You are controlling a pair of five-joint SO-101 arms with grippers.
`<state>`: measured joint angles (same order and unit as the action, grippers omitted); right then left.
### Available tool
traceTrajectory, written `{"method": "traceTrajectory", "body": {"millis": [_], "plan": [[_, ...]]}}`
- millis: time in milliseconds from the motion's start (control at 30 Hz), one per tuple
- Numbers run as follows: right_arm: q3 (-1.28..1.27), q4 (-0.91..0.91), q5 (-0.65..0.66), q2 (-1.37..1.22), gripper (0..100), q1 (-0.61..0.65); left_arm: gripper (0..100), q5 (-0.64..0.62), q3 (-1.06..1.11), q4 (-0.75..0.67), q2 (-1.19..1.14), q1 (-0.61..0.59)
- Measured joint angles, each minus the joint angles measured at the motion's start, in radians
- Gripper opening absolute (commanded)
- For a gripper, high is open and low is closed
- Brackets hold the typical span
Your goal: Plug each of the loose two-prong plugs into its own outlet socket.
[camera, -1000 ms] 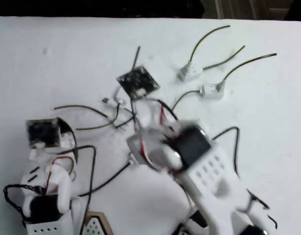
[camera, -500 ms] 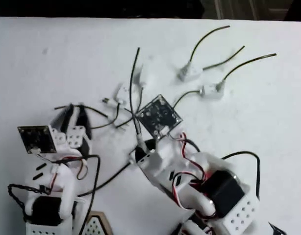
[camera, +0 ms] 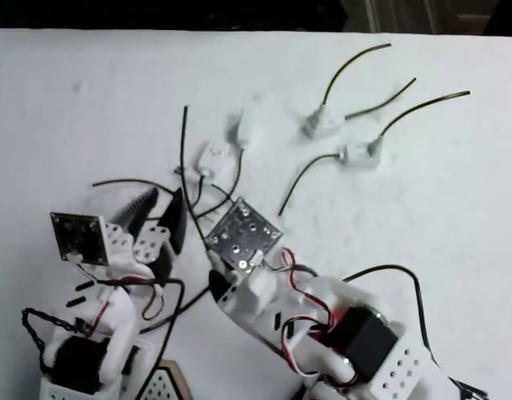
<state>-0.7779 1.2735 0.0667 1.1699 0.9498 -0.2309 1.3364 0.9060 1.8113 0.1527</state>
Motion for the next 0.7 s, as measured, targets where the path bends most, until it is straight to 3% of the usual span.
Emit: {"method": "traceTrajectory", "body": {"millis": [433, 700], "plan": [[-0.109, -0.098, 0.0, 0.0, 1.7, 0.021, 14, 0.1, -0.002, 0.074, 0.005, 0.21], [-0.121, -0.107, 0.008, 0.0, 1.7, 0.005, 14, 0.132, -0.018, 0.089, 0.0, 0.224]]}}
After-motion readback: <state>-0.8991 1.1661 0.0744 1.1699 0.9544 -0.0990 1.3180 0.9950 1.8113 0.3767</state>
